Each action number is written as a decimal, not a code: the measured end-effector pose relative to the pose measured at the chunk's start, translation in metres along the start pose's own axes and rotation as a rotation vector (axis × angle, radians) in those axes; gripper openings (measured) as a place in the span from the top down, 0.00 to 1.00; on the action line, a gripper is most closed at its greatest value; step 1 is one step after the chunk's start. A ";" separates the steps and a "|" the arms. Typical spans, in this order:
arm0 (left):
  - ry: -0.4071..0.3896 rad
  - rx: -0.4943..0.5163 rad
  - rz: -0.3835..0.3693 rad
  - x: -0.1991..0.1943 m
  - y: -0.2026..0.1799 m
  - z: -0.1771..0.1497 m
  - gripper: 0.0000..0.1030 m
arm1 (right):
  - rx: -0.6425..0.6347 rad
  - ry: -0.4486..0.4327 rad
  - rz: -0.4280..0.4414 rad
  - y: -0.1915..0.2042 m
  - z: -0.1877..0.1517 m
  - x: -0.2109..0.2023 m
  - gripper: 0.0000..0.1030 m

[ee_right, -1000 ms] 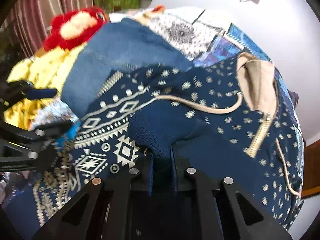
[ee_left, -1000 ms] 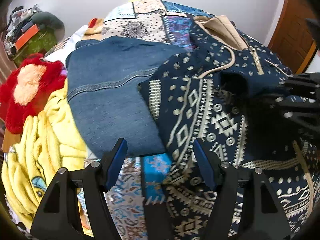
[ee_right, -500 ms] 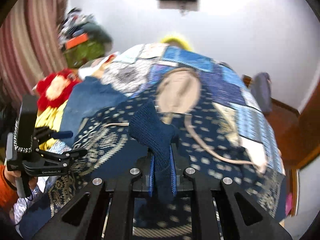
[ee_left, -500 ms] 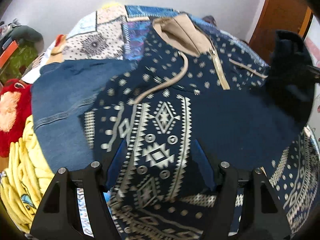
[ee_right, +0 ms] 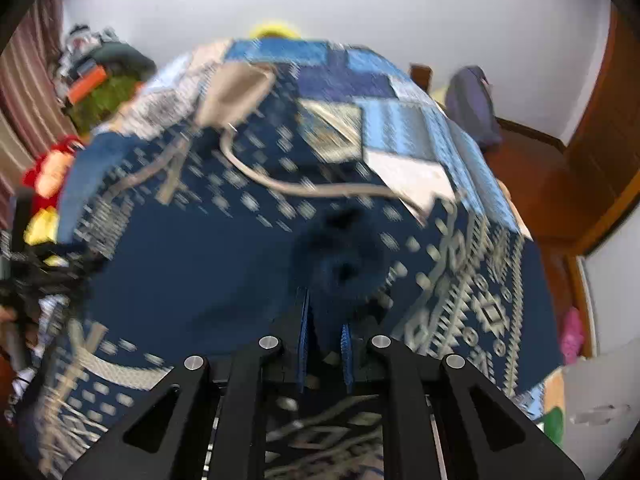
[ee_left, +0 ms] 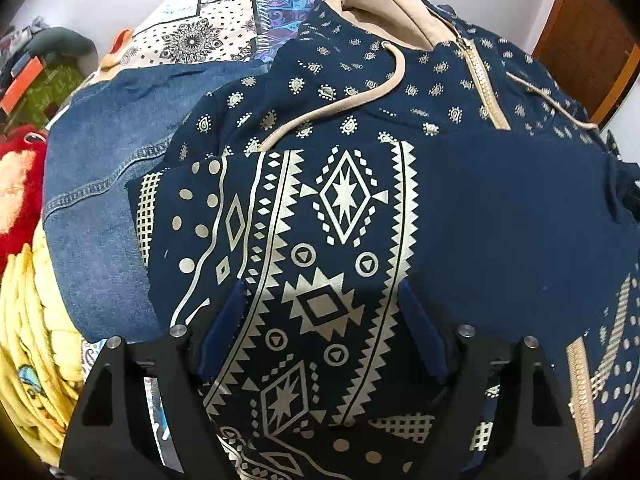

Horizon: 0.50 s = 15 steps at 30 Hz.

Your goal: Fold large clothes

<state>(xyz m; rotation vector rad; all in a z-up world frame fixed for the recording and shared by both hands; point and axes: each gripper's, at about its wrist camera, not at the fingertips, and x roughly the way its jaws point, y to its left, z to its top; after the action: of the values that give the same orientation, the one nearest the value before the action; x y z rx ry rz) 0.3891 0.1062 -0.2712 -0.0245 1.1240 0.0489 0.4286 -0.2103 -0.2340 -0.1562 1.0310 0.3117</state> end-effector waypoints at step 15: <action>0.000 0.018 0.047 -0.005 -0.006 0.000 0.21 | -0.018 -0.005 -0.171 -0.034 -0.026 -0.020 0.24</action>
<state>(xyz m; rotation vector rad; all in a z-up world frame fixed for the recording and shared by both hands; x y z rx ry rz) 0.3876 0.0999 -0.2669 0.0178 1.1250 0.0805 0.4091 -0.2526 -0.2310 -0.2579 1.0032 0.1659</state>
